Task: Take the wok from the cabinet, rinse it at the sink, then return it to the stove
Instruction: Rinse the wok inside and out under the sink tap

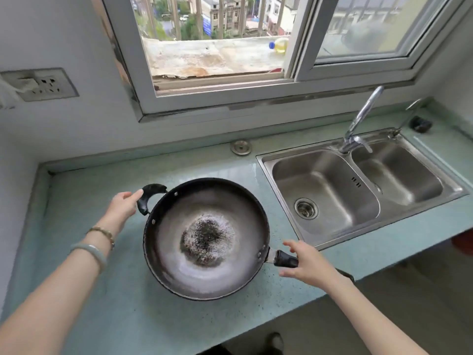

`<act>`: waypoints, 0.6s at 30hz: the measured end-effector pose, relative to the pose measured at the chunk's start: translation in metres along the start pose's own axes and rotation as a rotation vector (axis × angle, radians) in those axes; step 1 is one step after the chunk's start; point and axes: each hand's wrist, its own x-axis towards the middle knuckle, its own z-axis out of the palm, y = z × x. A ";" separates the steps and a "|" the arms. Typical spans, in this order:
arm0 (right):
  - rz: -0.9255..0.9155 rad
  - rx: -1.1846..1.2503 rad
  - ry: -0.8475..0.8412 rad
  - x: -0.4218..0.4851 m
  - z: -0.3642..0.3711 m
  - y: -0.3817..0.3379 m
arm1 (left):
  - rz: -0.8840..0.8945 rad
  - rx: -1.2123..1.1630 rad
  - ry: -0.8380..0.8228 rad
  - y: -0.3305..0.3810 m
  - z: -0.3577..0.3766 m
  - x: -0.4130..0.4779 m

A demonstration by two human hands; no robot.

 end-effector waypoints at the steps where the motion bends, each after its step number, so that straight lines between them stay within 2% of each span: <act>1: 0.013 -0.037 0.019 0.000 0.003 0.001 | -0.006 -0.013 -0.016 -0.001 0.003 0.006; 9: 0.053 -0.125 0.084 0.003 0.012 -0.002 | -0.030 -0.021 -0.036 -0.009 0.011 0.027; 18: 0.002 -0.124 0.150 -0.001 0.011 0.006 | -0.038 0.035 -0.026 -0.006 0.014 0.024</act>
